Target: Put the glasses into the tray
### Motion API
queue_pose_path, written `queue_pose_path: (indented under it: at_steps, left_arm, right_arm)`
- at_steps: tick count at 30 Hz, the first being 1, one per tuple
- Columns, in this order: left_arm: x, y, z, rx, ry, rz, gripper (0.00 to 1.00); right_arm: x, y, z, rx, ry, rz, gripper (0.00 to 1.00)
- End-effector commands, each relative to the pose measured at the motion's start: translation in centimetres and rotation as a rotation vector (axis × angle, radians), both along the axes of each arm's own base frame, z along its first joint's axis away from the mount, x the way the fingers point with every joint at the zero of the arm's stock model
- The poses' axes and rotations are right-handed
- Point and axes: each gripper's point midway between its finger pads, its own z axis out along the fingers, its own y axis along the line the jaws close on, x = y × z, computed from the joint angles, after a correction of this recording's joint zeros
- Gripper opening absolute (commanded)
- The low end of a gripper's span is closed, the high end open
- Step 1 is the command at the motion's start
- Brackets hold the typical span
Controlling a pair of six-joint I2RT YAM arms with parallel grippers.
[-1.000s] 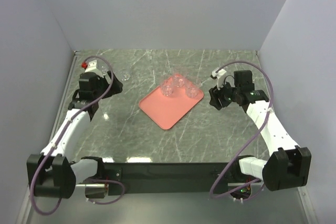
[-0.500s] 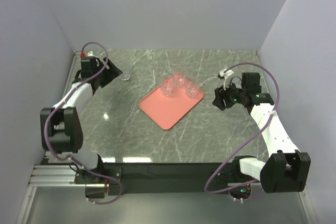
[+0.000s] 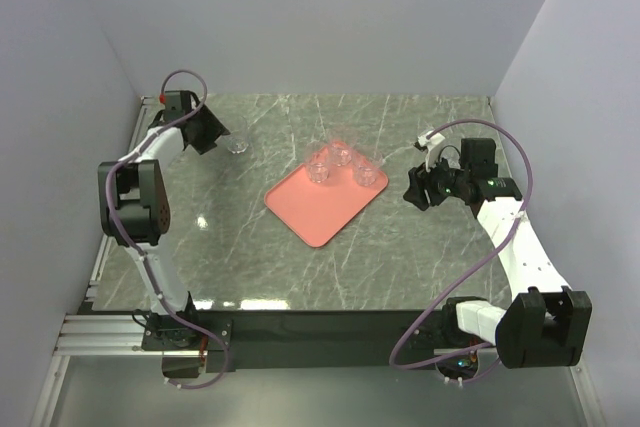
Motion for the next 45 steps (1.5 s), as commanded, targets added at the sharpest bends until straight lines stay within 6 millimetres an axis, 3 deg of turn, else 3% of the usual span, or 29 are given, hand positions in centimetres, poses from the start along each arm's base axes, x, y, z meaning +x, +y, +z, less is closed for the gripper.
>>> queue_pose_path:
  at_steps: [1, 9, 15, 19, 23, 25, 28, 30, 32, 33, 34, 38, 39, 41, 42, 44, 45]
  left_arm:
    - [1.9, 0.4, 2.0, 0.002, -0.033, 0.029, 0.59]
    - [3.1, 0.7, 0.4, 0.004, 0.018, 0.036, 0.49]
    - [3.6, 0.6, 0.3, 0.001, 0.02, 0.031, 0.29]
    - [3.7, 0.8, 0.9, 0.026, 0.006, 0.017, 0.09]
    - [3.5, 0.9, 2.1, 0.048, -0.024, 0.002, 0.0]
    - [2.9, 0.7, 2.2, 0.05, -0.031, -0.016, 0.0]
    - [1.8, 0.2, 4.5, 0.047, -0.095, -0.052, 0.0]
    - [0.8, -0.4, 4.3, 0.035, -0.113, -0.083, 0.0]
    - [-0.1, -1.0, 6.0, 0.021, -0.166, -0.115, 0.0]
    - [-1.1, -1.4, 5.1, 0.01, -0.152, -0.128, 0.0]
    - [-1.4, -1.8, 6.7, -0.001, -0.204, -0.146, 0.0]
    - [-3.7, -3.3, 7.4, -0.03, -0.242, -0.194, 0.0]
    - [-4.7, -3.7, 6.6, -0.044, -0.227, -0.205, 0.0]
    - [-5.7, -4.8, 7.9, -0.063, -0.276, -0.239, 0.0]
    - [-6.6, -5.2, 7.1, -0.075, -0.261, -0.248, 0.0]
    - [-7.4, -5.8, 8.0, -0.083, -0.293, -0.267, 0.0]
    - [-8.0, -5.9, 7.4, -0.089, -0.28, -0.265, 0.0]
  right_arm:
    - [0.1, 0.2, 0.8, 0.011, -0.041, 0.017, 0.61]
    - [0.1, 0.1, 0.8, 0.01, -0.04, 0.012, 0.61]
    - [0.1, 0.1, 0.8, 0.008, -0.043, 0.012, 0.61]
    - [0.1, 0.1, 0.7, 0.007, -0.04, 0.01, 0.61]
    - [0.1, 0.0, 0.7, 0.005, -0.04, 0.01, 0.61]
    - [0.1, 0.0, 0.7, 0.005, -0.043, 0.01, 0.61]
    - [0.3, -0.7, 0.8, 0.005, -0.045, -0.013, 0.61]
    - [0.3, -0.7, 0.8, 0.006, -0.045, -0.013, 0.61]
    - [0.2, -0.8, 0.7, 0.006, -0.04, -0.014, 0.61]
    - [0.3, -0.8, 0.7, 0.005, -0.041, -0.016, 0.61]
    - [0.3, -0.8, 0.7, 0.007, -0.041, -0.015, 0.61]
    - [0.3, -0.8, 0.6, 0.007, -0.036, -0.017, 0.61]
    - [0.3, -0.8, 0.6, 0.005, -0.038, -0.017, 0.61]
    - [0.3, -0.9, 0.6, 0.007, -0.038, -0.02, 0.61]
    - [0.3, -0.9, 0.6, 0.005, -0.038, -0.02, 0.61]
    - [0.3, -1.0, 0.5, 0.006, -0.035, -0.023, 0.61]
    - [0.3, -1.0, 0.6, 0.007, -0.036, -0.023, 0.61]
